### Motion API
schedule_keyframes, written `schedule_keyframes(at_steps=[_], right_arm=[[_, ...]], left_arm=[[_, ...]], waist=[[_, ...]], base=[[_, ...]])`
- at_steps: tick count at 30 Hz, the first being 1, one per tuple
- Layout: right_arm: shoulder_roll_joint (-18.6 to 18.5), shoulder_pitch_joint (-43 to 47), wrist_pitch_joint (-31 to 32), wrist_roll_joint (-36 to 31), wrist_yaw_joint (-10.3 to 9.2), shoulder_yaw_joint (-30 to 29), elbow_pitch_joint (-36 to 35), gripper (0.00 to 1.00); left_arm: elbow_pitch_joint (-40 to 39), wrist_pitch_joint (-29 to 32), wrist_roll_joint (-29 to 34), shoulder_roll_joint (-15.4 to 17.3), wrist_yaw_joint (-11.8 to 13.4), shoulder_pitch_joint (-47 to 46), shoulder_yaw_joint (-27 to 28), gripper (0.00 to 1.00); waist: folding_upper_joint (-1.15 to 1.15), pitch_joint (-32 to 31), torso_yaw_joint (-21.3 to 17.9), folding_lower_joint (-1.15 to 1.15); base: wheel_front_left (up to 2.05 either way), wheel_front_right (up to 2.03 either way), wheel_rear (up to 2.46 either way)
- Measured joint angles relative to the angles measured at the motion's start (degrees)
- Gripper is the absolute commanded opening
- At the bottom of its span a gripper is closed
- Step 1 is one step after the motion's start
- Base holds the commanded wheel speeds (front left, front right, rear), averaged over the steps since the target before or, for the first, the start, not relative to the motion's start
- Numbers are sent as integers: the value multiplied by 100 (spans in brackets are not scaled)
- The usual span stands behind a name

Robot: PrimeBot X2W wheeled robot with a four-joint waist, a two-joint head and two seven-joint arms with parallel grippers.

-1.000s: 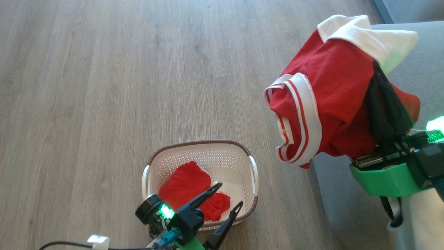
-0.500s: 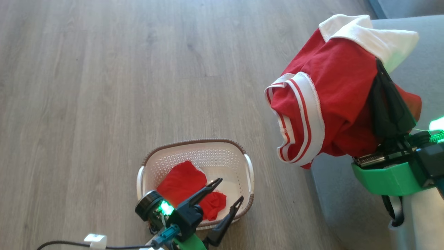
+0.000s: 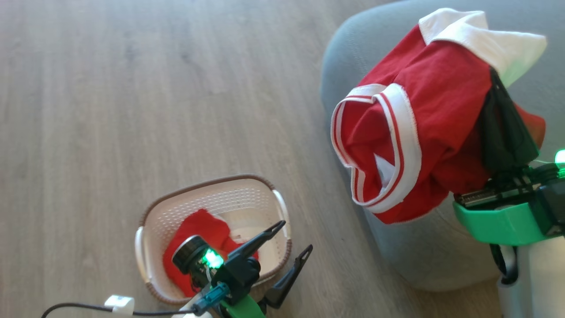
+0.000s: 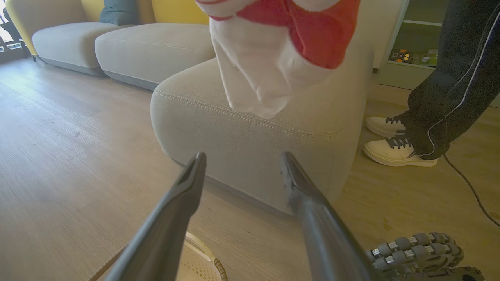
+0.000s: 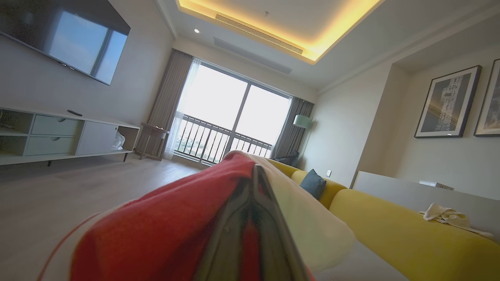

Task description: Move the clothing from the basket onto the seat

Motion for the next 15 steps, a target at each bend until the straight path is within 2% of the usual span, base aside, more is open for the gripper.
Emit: schedule_keyframes(at_steps=[15], right_arm=[[135,-43,0,-1,0,-204,-103,0]], left_arm=[[-188,1,51,164,0,-220,-135,100]], waist=[[0,280,-1254,0]], base=[[0,0,0]])
